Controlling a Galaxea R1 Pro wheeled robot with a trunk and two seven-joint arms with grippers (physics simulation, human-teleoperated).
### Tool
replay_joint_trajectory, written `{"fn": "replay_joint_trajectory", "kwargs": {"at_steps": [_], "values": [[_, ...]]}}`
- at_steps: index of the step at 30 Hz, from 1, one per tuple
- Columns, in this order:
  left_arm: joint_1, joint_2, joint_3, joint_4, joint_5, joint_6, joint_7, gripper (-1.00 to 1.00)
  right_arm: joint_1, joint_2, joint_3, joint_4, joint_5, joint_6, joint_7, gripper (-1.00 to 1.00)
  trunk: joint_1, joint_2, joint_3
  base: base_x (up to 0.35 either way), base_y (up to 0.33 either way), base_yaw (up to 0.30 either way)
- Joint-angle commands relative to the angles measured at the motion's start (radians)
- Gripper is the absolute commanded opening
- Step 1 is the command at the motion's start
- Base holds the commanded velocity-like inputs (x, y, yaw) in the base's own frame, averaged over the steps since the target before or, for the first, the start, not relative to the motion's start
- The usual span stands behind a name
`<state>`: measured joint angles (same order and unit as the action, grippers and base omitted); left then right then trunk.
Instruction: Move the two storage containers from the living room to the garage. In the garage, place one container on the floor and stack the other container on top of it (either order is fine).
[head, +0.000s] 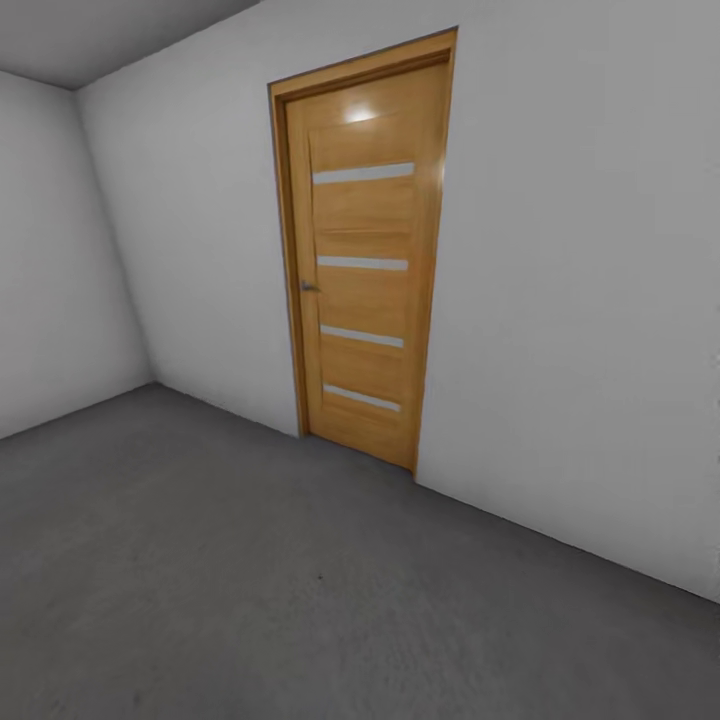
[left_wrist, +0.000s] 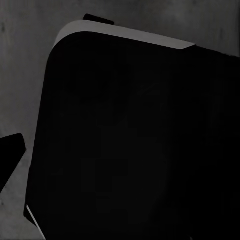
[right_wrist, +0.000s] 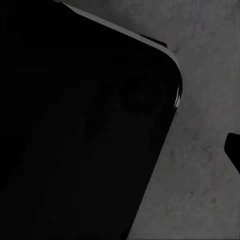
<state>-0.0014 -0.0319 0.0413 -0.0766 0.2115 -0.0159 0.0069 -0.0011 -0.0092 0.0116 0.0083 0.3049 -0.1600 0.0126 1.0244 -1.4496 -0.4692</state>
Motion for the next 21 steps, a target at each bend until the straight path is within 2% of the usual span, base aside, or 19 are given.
{"fn": "replay_joint_trajectory", "kwargs": {"at_steps": [1, 6, 21], "values": [[0.0, 0.0, 0.004, 0.0, 0.003, -0.002, 0.001, 1.0, 0.0, 0.0, 0.001, 0.001, 0.002, -0.004, 0.001, 1.0, 0.001, 0.0, -0.001, 0.309, 0.15, -0.216], [0.0, 0.0, 0.003, 0.0, 0.003, -0.002, 0.001, 1.0, 0.0, 0.0, 0.001, 0.001, 0.002, -0.004, 0.001, 1.0, 0.001, 0.0, -0.001, 0.31, 0.148, -0.073], [0.0, 0.0, 0.003, 0.0, 0.003, -0.002, 0.001, 1.0, 0.0, 0.0, 0.002, 0.001, 0.002, -0.001, 0.002, 1.0, 0.001, 0.0, -0.001, 0.31, 0.146, -0.005]]}}
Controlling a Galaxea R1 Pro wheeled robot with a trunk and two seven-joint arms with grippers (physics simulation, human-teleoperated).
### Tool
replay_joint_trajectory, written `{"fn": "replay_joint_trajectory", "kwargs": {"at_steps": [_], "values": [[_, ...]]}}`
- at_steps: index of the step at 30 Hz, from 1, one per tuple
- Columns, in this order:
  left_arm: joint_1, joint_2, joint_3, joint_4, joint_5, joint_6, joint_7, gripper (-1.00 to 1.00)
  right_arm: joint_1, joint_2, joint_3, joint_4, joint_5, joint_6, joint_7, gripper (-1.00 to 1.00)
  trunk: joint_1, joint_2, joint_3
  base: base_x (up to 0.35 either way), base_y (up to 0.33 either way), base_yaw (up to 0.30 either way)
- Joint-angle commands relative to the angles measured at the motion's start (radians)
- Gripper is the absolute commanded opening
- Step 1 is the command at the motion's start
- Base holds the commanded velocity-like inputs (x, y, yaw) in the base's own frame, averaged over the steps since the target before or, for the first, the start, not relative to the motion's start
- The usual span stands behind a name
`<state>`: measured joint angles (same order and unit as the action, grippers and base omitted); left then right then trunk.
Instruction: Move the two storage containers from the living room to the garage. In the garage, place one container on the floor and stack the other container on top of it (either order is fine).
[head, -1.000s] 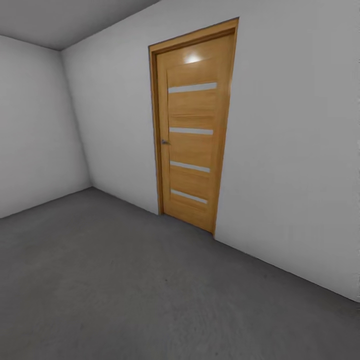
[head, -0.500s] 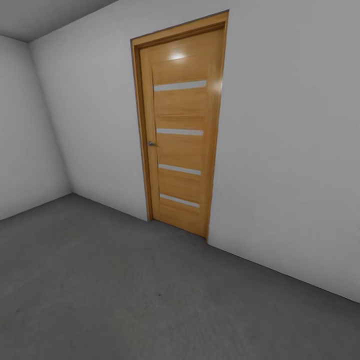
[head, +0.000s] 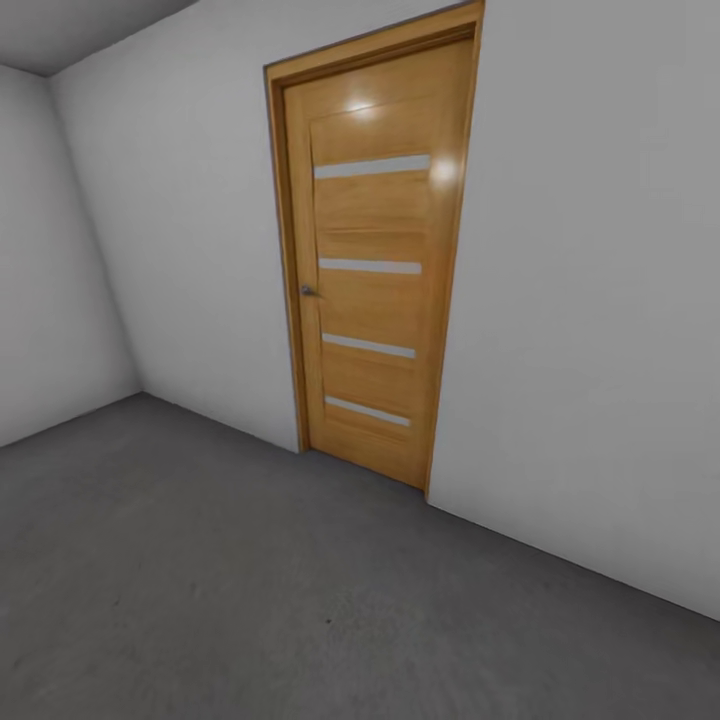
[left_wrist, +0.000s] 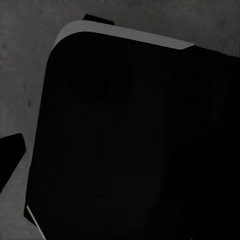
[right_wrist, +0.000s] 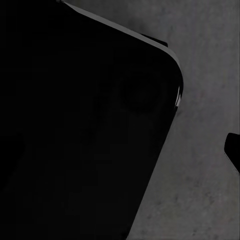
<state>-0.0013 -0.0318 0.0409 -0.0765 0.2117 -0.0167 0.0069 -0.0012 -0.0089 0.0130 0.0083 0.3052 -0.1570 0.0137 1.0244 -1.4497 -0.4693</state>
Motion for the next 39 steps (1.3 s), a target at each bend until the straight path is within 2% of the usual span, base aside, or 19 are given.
{"fn": "replay_joint_trajectory", "kwargs": {"at_steps": [1, 20, 39], "values": [[0.0, 0.0, 0.004, 0.0, 0.003, -0.002, 0.001, 1.0, 0.0, 0.0, 0.001, 0.001, 0.002, -0.005, 0.001, 1.0, 0.001, 0.0, -0.001, 0.31, 0.146, 0.0], [0.0, 0.0, 0.005, 0.001, 0.003, -0.001, 0.001, 1.0, 0.0, -0.002, -0.005, 0.001, -0.007, -0.007, -0.011, 1.0, 0.001, 0.0, -0.001, 0.313, 0.128, 0.0], [0.0, 0.0, 0.004, 0.001, 0.003, -0.002, 0.001, 1.0, 0.0, -0.003, 0.003, 0.001, 0.004, -0.003, -0.009, 1.0, 0.001, 0.0, -0.001, 0.321, 0.012, 0.0]]}}
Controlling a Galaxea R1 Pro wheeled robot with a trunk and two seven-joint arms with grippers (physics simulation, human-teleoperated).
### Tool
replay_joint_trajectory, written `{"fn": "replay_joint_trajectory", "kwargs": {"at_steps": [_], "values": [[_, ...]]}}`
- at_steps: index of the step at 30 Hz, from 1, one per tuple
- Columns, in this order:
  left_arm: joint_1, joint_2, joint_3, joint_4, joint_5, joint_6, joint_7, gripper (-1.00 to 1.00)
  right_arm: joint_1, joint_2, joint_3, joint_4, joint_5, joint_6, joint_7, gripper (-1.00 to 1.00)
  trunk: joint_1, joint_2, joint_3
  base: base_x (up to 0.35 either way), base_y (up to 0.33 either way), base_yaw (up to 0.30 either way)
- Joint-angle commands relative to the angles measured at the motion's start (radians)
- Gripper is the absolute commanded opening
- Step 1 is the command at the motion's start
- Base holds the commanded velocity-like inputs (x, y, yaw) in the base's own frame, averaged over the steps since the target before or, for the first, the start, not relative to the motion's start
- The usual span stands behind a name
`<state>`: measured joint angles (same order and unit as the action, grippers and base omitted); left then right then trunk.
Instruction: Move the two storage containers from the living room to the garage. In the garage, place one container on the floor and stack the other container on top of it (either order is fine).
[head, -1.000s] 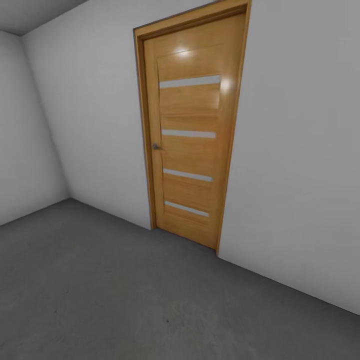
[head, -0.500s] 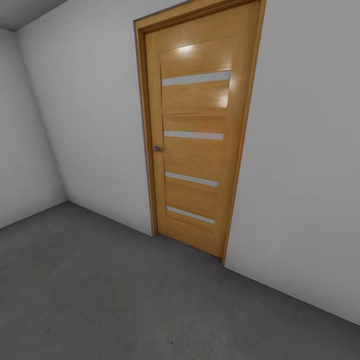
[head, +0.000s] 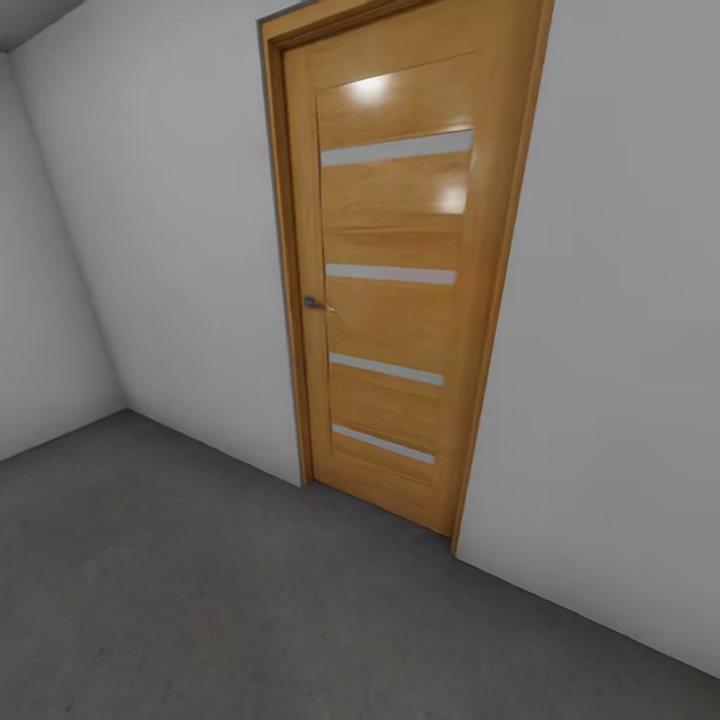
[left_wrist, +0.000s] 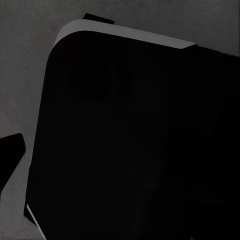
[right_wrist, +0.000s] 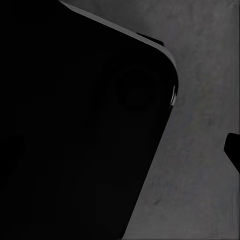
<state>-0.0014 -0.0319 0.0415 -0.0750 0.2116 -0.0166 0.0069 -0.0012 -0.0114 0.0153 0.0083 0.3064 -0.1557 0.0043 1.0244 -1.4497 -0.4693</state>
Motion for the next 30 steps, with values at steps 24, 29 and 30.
{"fn": "replay_joint_trajectory", "kwargs": {"at_steps": [24, 29, 30], "values": [[0.0, 0.0, 0.004, 0.0, 0.003, -0.002, 0.001, 1.0, 0.0, 0.0, 0.001, 0.001, 0.005, -0.008, 0.008, 1.0, 0.001, 0.0, -0.001, 0.322, 0.01, 0.0], [0.0, 0.0, 0.004, 0.0, 0.003, -0.002, 0.001, 1.0, 0.0, 0.001, 0.0, 0.001, 0.005, -0.008, 0.008, 1.0, 0.001, 0.0, -0.001, 0.321, 0.128, -0.006], [0.0, 0.0, 0.004, 0.0, 0.003, -0.002, 0.001, 1.0, 0.0, 0.001, 0.0, 0.001, 0.005, -0.008, 0.008, 1.0, 0.001, 0.0, -0.001, 0.314, 0.175, -0.081]]}}
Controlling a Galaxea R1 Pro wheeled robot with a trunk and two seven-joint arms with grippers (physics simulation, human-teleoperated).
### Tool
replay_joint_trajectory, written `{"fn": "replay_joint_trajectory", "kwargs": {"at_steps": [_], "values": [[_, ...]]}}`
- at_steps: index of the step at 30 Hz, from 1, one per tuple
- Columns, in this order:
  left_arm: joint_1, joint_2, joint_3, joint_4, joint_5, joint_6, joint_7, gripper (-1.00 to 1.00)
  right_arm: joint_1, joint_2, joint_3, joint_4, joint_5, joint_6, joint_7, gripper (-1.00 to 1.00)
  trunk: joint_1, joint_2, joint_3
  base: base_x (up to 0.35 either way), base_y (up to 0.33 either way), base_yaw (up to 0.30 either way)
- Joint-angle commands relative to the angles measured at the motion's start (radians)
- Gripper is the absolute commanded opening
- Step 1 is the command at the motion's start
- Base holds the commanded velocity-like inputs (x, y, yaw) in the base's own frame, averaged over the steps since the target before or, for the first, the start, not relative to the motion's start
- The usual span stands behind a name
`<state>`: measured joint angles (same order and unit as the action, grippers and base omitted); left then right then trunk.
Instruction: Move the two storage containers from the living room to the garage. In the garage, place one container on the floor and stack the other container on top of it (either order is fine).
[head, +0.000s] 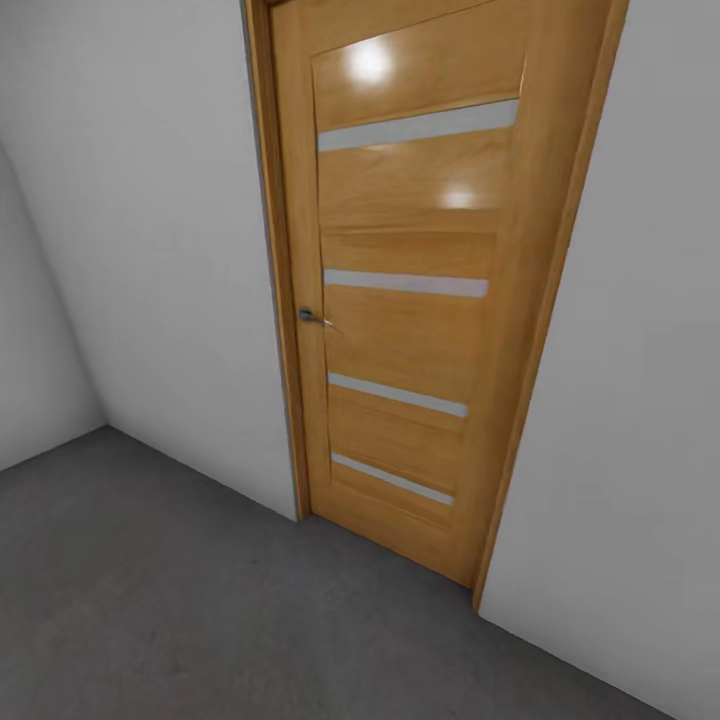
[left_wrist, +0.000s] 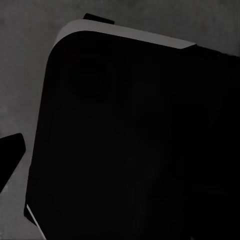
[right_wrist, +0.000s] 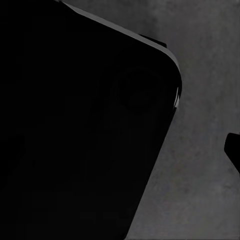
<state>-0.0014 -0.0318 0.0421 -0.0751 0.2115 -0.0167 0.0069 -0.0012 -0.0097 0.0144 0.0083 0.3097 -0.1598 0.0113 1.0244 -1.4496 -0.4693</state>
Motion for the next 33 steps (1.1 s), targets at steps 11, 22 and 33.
{"fn": "replay_joint_trajectory", "kwargs": {"at_steps": [11, 22, 33], "values": [[0.0, 0.0, 0.004, 0.0, 0.001, -0.002, 0.0, 1.0, 0.0, 0.0, 0.001, 0.001, 0.002, -0.004, 0.001, 1.0, 0.001, 0.0, -0.001, 0.282, 0.232, -0.204], [0.0, 0.0, 0.004, 0.0, 0.0, -0.002, -0.001, 1.0, 0.0, 0.001, 0.001, 0.001, 0.002, -0.004, 0.001, 1.0, 0.001, 0.0, -0.001, 0.217, 0.292, -0.245], [0.0, 0.0, 0.004, 0.0, 0.0, -0.002, -0.001, 1.0, 0.0, 0.001, 0.001, 0.001, 0.002, -0.004, 0.001, 1.0, 0.001, 0.0, -0.001, 0.199, 0.311, -0.246]]}}
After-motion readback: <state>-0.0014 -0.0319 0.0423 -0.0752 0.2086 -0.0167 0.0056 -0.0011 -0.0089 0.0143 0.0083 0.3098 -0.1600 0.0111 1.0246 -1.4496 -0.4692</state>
